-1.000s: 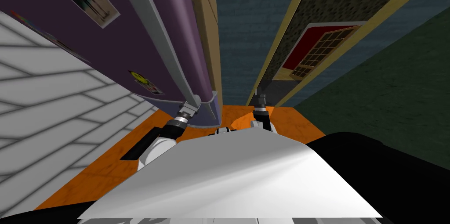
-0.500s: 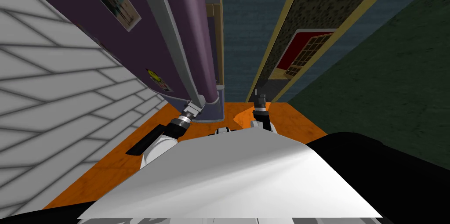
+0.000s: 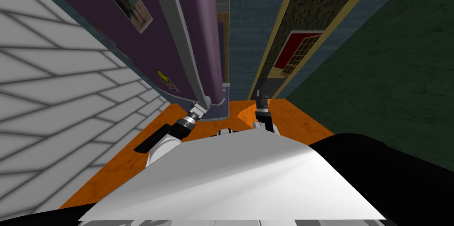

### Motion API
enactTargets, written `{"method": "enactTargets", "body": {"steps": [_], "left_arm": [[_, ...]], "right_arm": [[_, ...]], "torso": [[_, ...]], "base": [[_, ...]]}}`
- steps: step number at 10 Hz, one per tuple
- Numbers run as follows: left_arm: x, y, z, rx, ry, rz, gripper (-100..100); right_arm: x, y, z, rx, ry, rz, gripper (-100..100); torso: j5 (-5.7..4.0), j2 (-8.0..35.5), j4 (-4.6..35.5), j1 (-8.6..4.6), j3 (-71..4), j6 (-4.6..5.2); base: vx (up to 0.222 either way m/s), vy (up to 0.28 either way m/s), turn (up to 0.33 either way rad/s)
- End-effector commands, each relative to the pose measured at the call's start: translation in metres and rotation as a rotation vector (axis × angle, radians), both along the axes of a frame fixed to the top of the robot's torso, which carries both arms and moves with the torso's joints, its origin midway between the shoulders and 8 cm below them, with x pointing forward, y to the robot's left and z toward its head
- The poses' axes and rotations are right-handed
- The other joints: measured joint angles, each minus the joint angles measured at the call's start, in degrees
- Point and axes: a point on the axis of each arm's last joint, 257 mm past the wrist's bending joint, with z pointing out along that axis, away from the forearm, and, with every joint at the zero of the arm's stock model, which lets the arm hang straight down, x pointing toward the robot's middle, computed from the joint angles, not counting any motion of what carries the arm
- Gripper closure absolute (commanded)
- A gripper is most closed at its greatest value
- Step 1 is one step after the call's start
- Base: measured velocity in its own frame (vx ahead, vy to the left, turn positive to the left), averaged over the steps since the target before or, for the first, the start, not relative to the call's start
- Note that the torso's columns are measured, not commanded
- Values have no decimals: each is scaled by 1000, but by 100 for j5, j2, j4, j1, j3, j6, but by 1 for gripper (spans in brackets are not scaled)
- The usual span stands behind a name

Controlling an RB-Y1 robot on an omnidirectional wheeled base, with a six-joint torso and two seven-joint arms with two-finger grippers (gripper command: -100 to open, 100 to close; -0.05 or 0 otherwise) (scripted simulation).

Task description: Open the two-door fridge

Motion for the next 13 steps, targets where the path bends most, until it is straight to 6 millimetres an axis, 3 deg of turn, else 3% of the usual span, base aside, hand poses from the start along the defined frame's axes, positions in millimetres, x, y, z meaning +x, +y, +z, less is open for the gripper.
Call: {"method": "enactTargets", "body": {"steps": [1,11,13], "left_arm": [[-2,-11,4,0,-10,-30,100],[-17,-62,9,-2,-20,-176,100],[-16,-61,3,1,-6,-176,100]], "right_arm": [[0,0,0,0,0,0,0],[0,0,0,0,0,0,0],[0,0,0,0,0,0,0]], "torso": [[6,0,7,8,3,-19],[-8,-2,15,-28,-2,-4],[-9,18,16,-40,12,-4]], "base": [[-187,253,-102],[-175,262,-127],[-121,193,-46]]}}
